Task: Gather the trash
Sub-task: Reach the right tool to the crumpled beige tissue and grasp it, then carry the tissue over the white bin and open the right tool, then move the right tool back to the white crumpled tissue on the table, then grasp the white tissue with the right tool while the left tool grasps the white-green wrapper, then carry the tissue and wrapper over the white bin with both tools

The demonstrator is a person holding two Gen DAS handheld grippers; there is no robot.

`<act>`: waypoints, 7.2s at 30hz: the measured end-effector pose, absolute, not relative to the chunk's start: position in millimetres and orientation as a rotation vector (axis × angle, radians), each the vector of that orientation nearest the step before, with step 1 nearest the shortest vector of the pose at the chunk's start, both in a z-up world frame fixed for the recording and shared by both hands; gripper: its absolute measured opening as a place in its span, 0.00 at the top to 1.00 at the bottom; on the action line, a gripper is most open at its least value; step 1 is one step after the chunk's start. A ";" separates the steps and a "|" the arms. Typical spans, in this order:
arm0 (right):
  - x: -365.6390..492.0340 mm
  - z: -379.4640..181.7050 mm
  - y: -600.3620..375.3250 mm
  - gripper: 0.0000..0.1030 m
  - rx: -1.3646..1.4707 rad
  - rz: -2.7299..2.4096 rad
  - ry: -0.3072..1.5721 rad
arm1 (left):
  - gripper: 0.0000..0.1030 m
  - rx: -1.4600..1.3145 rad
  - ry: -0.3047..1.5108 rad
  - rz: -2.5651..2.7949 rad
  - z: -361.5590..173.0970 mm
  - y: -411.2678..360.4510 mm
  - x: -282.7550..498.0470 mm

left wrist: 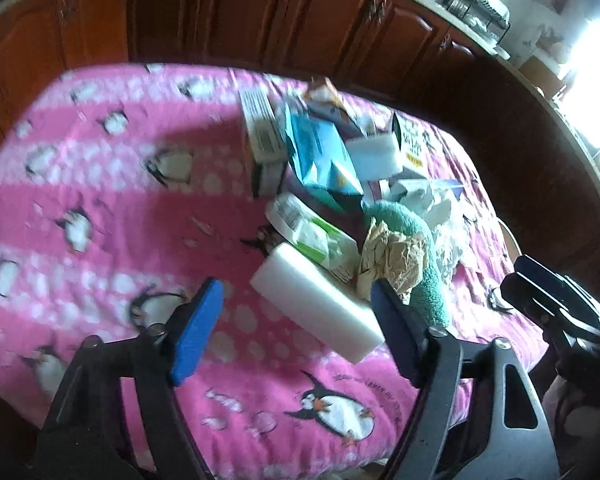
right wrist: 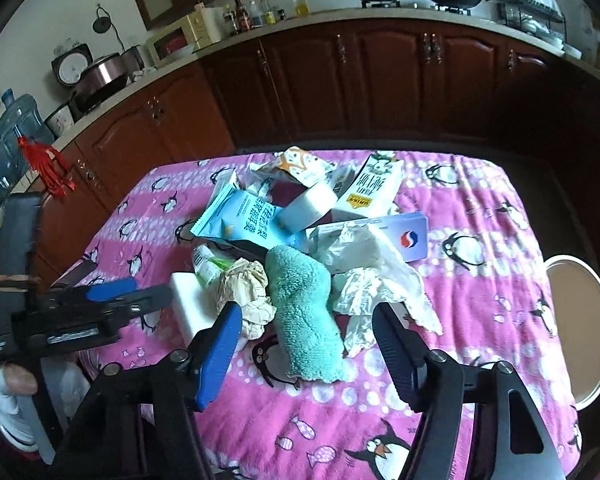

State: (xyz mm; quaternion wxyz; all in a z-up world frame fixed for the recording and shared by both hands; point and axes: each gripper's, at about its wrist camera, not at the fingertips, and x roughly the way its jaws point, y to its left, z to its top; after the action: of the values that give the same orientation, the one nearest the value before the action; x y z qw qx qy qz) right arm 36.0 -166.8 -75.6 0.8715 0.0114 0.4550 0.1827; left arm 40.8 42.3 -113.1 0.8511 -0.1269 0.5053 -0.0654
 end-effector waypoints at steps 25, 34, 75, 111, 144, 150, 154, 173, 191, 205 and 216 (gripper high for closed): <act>71.9 -141.7 -95.5 0.68 -0.007 0.634 1.169 | 0.66 -0.222 1.058 -0.128 -100.8 76.3 35.0; 60.3 -158.3 -81.4 0.63 -0.064 0.669 1.219 | 0.66 -0.214 1.011 -0.105 -78.9 85.7 27.1; 23.2 -113.9 -503.3 0.76 0.343 -0.200 1.047 | 0.66 0.022 1.016 -0.615 -82.5 -309.0 130.5; 21.6 -87.2 -451.7 0.46 0.342 -0.137 0.966 | 0.50 0.075 0.936 -0.531 -68.8 -255.0 98.7; 62.4 -103.5 -232.3 0.44 0.128 0.367 1.068 | 0.48 -0.267 1.092 -0.107 -122.8 47.8 60.7; 90.9 -120.4 -213.9 0.44 0.069 0.351 1.102 | 0.46 -0.315 1.136 -0.113 -143.7 55.2 75.6; 104.7 -128.8 -211.8 0.35 0.027 0.336 1.117 | 0.46 -0.322 1.158 -0.122 -148.9 54.9 87.8; 97.4 -122.0 -223.0 0.83 0.130 0.380 1.107 | 0.84 -0.249 1.155 -0.148 -147.7 37.0 107.1; 55.0 -62.5 -276.7 0.83 0.232 0.347 0.964 | 0.89 -0.198 0.990 -0.267 -70.9 26.3 52.3; 42.7 -46.3 -331.1 0.83 0.276 0.239 0.910 | 0.89 -0.117 0.922 -0.419 -31.2 -54.5 59.0; 26.7 -36.5 -389.6 0.83 0.326 0.109 0.882 | 0.89 -0.049 0.912 -0.534 -21.4 -131.2 78.1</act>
State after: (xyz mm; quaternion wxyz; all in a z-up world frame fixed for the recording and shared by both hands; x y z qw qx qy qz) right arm 26.7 -389.6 -36.5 0.8902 0.1570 0.4245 0.0522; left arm 78.1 -131.2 -21.4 0.8634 -0.0232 0.4349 -0.2547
